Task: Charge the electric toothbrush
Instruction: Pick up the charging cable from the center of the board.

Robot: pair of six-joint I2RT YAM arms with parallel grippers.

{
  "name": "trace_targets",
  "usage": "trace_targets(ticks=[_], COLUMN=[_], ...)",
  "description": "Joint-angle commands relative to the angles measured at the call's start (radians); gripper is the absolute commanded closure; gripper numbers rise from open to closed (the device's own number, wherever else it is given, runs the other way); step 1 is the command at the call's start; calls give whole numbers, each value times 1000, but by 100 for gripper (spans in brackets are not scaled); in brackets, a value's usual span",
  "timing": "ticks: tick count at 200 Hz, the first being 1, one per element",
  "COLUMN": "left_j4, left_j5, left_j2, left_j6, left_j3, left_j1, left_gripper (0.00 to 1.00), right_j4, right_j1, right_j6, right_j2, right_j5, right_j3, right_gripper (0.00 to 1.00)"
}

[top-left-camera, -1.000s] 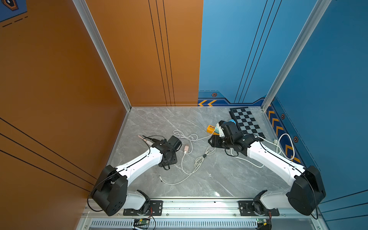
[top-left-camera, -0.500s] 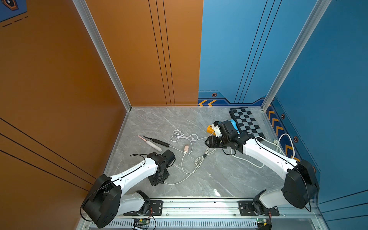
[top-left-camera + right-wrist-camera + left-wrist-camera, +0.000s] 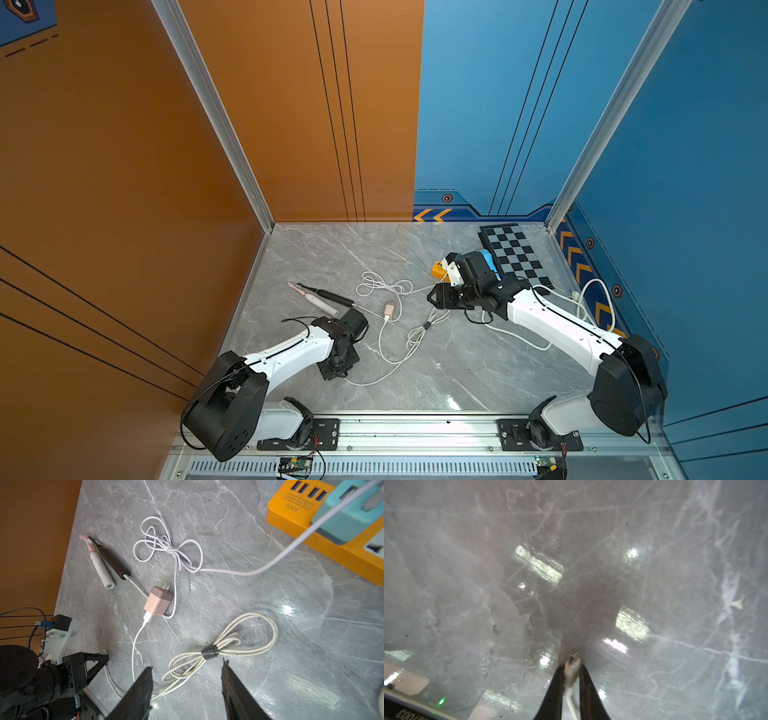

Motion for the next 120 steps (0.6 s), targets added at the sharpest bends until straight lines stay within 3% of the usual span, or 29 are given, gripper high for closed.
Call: trace_targets(ticks=[1,14,61,94,120], left_j4=[7,15,219,580,941], left_j5=[-17,-13,161,390,548], left_j2=[19,-8,-200,-254,-184], left_j6=[15,28,201,301,221], left_j3=[-81,-83,22,142,181], left_j1=[28,38,87,146,180], left_gripper=[94,100,100,100,100], right_j4=[-33,-35,-6,221,428], right_j1=[4,4,4,5,9], right_j6=[21,25,38,126,230], right_j2=[-28,-27,-28,-40,-39], right_j5=[5,6,-50,-233,-330], right_j3=[39,45,72,57,40], right_gripper=[44,44,44,45,44])
